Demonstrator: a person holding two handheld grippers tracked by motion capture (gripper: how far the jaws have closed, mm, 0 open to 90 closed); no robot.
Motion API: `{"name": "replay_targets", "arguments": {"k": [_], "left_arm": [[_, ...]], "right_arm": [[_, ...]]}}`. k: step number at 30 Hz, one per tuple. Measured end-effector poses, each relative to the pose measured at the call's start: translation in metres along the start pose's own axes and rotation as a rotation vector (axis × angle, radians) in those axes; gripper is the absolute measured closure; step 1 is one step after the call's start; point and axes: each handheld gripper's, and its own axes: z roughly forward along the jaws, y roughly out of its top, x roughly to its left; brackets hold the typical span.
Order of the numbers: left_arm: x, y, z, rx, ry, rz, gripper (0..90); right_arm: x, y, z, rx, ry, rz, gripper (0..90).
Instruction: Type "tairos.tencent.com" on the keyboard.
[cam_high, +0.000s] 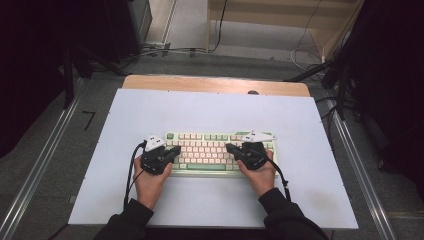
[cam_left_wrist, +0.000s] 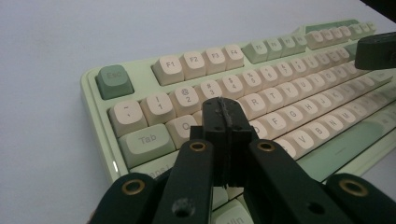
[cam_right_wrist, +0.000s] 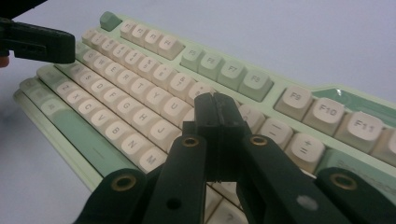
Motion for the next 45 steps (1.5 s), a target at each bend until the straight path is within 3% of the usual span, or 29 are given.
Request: {"name": "replay_targets", "arguments": {"k": [10, 30, 38, 45], "left_arm": [[-0.001, 0.000, 0.000, -0.008, -0.010, 0.002, 90.0], [-0.003, 0.000, 0.001, -0.008, -0.016, 0.007, 90.0], [-0.003, 0.000, 0.002, -0.011, -0.023, 0.007, 90.0], [-0.005, 0.001, 0.002, -0.013, -0.026, 0.009, 90.0]], "right_arm": [[0.011, 0.006, 0.018, 0.026, 0.008, -0.015, 88.3], [0.012, 0.005, 0.031, 0.078, -0.019, -0.045, 88.3], [0.015, 0.014, 0.018, 0.033, 0.000, -0.042, 88.3], [0.013, 0.013, 0.015, 0.028, -0.004, -0.036, 88.3]]}}
